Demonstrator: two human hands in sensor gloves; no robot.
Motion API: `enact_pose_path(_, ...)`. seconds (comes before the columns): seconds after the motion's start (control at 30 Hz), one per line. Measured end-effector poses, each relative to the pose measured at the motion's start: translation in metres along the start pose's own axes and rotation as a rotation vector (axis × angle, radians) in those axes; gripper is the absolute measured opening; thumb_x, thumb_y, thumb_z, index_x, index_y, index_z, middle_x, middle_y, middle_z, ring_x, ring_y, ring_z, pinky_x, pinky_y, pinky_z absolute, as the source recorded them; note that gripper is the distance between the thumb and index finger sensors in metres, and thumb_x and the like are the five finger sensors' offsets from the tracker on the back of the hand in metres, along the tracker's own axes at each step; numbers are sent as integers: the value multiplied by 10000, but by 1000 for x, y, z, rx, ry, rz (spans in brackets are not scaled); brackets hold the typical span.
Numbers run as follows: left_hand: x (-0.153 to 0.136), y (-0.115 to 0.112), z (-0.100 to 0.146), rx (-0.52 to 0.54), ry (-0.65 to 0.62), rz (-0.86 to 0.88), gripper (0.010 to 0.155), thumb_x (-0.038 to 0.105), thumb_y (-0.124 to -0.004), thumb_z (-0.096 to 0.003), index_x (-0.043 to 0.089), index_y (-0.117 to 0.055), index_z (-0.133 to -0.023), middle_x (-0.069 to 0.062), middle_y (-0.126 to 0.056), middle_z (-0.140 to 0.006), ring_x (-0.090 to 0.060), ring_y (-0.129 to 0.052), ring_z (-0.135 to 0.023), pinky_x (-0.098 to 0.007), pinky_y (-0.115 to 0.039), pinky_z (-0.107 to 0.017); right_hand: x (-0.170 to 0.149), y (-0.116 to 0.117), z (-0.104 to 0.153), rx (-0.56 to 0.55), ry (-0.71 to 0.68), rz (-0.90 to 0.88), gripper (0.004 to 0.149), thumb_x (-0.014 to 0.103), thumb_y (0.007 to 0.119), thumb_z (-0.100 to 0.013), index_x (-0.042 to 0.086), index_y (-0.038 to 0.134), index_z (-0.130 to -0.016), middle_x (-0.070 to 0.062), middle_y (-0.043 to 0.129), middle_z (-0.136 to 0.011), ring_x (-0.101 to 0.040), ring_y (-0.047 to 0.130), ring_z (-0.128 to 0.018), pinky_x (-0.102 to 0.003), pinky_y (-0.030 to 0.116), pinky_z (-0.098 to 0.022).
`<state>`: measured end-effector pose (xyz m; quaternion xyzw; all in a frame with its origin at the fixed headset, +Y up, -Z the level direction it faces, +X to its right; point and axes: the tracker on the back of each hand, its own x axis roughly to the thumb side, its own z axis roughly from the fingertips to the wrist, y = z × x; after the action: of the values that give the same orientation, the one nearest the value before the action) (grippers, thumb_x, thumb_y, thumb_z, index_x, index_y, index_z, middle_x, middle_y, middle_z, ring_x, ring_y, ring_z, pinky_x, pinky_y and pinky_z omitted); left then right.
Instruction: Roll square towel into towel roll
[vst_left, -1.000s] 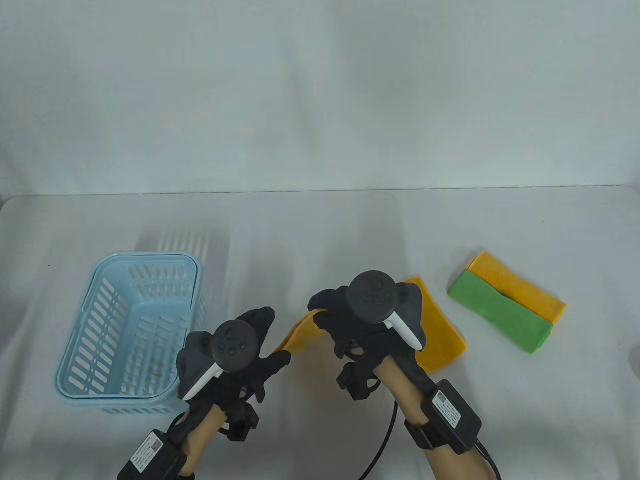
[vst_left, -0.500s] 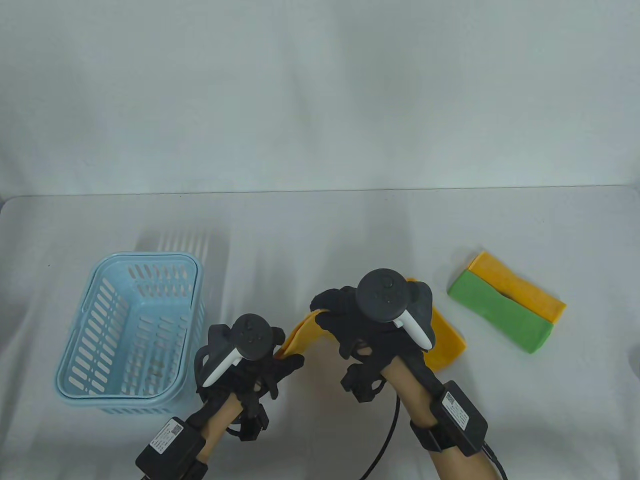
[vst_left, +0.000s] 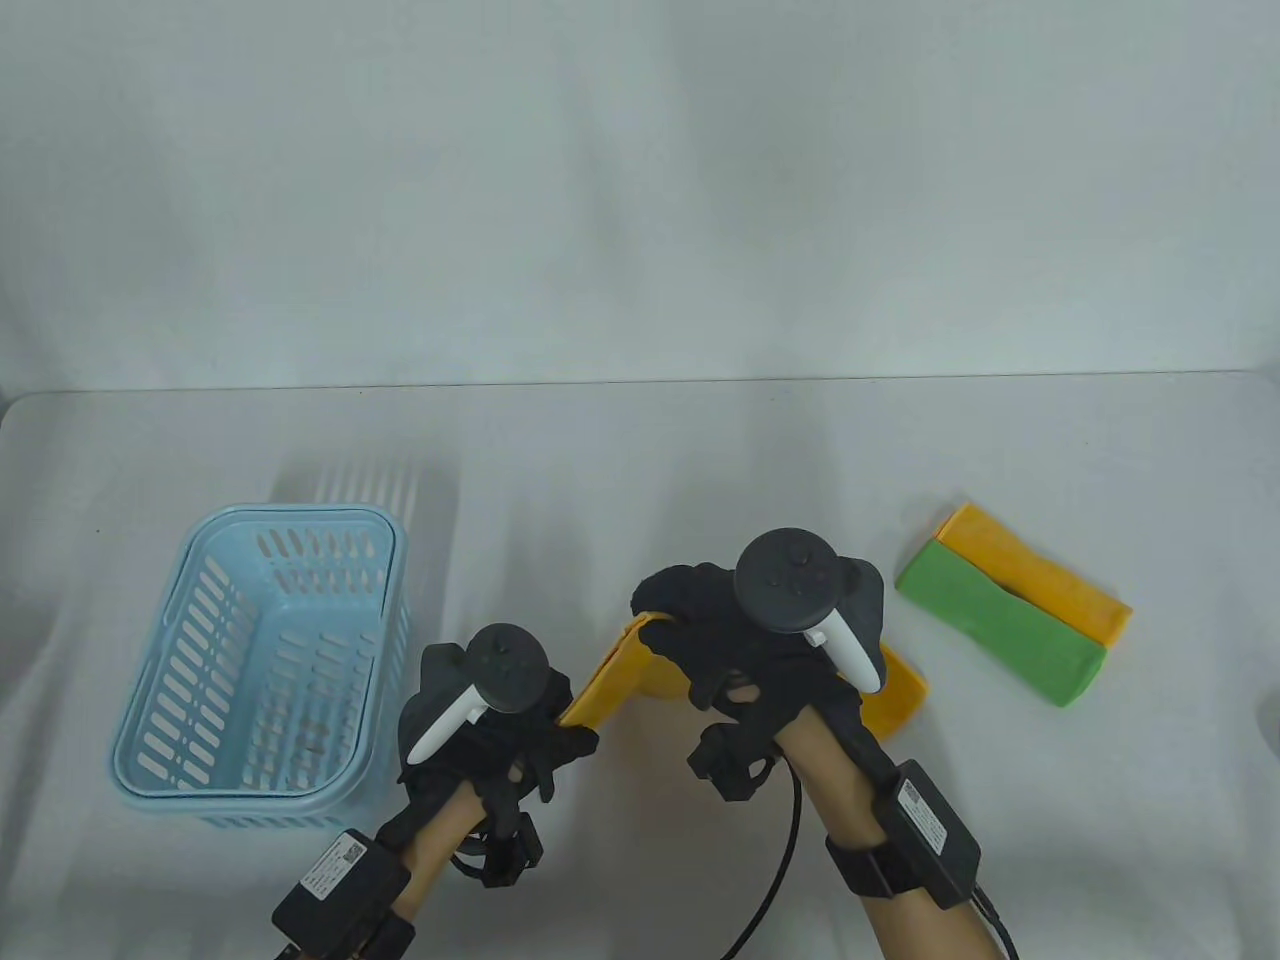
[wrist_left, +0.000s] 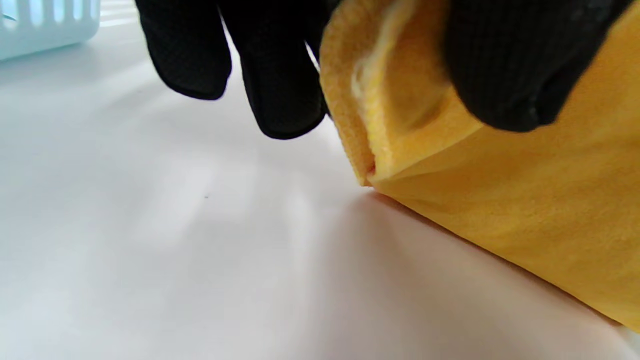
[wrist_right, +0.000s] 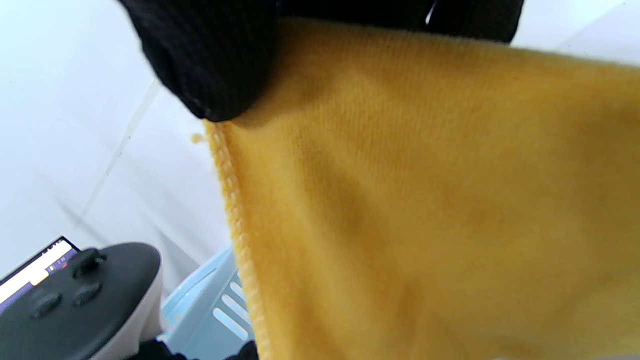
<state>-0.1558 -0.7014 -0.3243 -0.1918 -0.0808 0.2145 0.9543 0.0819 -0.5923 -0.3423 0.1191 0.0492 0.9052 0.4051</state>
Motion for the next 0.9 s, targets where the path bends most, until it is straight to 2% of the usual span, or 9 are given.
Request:
enact_pose_path(0.13, 0, 8, 5, 30, -21, 52, 353, 463, -858, -355, 327, -727, -653, 92, -816, -804, -263, -869, -878, -551, -685, -693, -8, -9, -1, -6, 22, -78, 432, 349, 894, -320, 369, 795, -741, 54, 883, -660, -236, 870, -627, -535, 682, -613)
enact_pose_path(0.27, -2, 21, 15, 89, -67, 155, 464, 418, -821, -391, 326, -668, -819, 55, -730, -953, -271, -840, -909, -541, -676, -703, -17, -21, 1, -34, 36, -160, 428, 346, 891, -325, 381, 792, -740, 57, 880, -669, -239, 868, -638, -536, 679, -615)
enact_pose_path(0.4, -5, 35, 22, 137, -81, 264, 465, 390, -801, -408, 341, -637, -841, 27, -688, -1008, -262, -840, -907, -542, -673, -704, -25, -33, 2, -46, 39, -226, 418, 340, 884, -334, 389, 792, -739, 52, 870, -709, -248, 863, -666, -540, 673, -618)
enact_pose_path(0.53, -1, 50, 28, 135, -125, 303, 467, 362, -773, -430, 413, -592, -857, -18, -582, -1093, -304, -786, -948, -556, -647, -713, -25, -44, 6, -66, 34, -252, 412, 330, 875, -344, 399, 791, -741, 43, 893, -805, -274, 903, -720, -554, 686, -625)
enact_pose_path(0.6, 4, 63, 30, 150, -143, 316, 461, 357, -773, -431, 429, -591, -848, -17, -589, -1092, -305, -792, -945, -556, -650, -712, -20, -52, 4, -55, 40, -274, 410, 320, 867, -350, 393, 790, -747, 35, 943, -781, -277, 964, -683, -552, 720, -605)
enact_pose_path(0.7, 12, 87, 32, 198, -147, 306, 448, 346, -783, -425, 447, -604, -823, 5, -679, -1027, -297, -825, -923, -552, -669, -702, -7, -66, 2, -78, 54, -217, 410, 315, 867, -349, 388, 793, -746, 47, 981, -703, -267, 988, -653, -544, 736, -585)
enact_pose_path(0.83, 26, 120, 32, 217, -171, 326, 446, 309, -822, -413, 409, -658, -815, 95, -853, -845, -245, -927, -845, -546, -698, -691, 15, -88, 3, -114, 59, -163, 426, 301, 872, -349, 382, 795, -760, 39, 972, -691, -264, 966, -655, -546, 719, -595)
enact_pose_path(0.9, 34, 136, 35, 240, -194, 287, 446, 299, -834, -408, 397, -691, -819, 101, -878, -829, -237, -945, -832, -542, -705, -690, 25, -98, 6, -127, 53, -138, 441, 304, 874, -348, 361, 813, -782, 41, 982, -691, -264, 967, -659, -546, 722, -593)
